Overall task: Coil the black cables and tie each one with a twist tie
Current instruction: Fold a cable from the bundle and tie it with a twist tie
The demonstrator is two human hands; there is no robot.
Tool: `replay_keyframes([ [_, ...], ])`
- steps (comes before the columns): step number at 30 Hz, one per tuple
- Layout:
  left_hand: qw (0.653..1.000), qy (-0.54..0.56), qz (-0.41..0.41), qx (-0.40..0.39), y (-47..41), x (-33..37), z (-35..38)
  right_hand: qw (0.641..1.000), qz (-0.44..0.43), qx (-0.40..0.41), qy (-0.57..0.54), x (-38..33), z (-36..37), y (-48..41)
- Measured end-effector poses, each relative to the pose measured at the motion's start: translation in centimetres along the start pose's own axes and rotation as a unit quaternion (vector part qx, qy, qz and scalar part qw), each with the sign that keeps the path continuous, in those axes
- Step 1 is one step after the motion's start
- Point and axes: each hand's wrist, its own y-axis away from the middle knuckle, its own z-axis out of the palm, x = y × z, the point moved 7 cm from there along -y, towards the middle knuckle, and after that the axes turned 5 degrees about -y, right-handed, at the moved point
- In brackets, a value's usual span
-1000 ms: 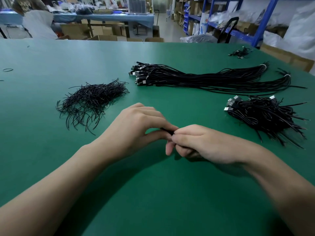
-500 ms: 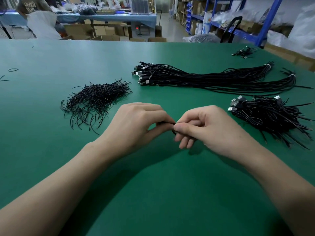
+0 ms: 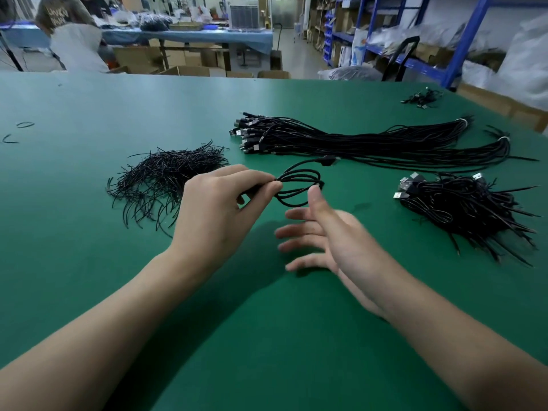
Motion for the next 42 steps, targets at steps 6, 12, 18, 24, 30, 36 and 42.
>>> replay_keyframes([
  [6, 0.998, 0.036, 0.031, -0.032, 1.2, 3.5, 1.5, 0.975, -0.013, -0.01, -0.221, -0.6, -0.3, -0.5],
  [12, 0.998, 0.009, 0.036, -0.053, 1.9, 4.5, 2.4, 0.982, -0.082, 0.03, -0.166, -1.0, -0.9, -0.3],
  [18, 0.994, -0.054, 0.067, -0.062, 2.0, 4.9, 3.0, 0.986, -0.141, 0.072, -0.047, -1.5, -1.4, -0.3],
  [24, 0.997, 0.06, -0.027, -0.031, 1.5, 3.9, 2.0, 0.954, -0.234, 0.158, 0.102, -3.5, -3.2, 0.2],
  [30, 0.959, 0.229, -0.142, -0.09, 1.7, 2.9, 3.7, 0.905, -0.246, 0.086, 0.337, -3.0, 0.0, 0.8],
  [36, 0.943, 0.274, -0.167, -0.084, 2.2, 2.1, 3.9, 0.89, -0.229, 0.068, 0.387, -2.8, 1.1, 1.5],
  [42, 0.94, 0.289, -0.162, -0.079, 2.0, 1.7, 4.2, 0.92, -0.187, 0.016, 0.343, -2.6, 1.5, 0.9],
])
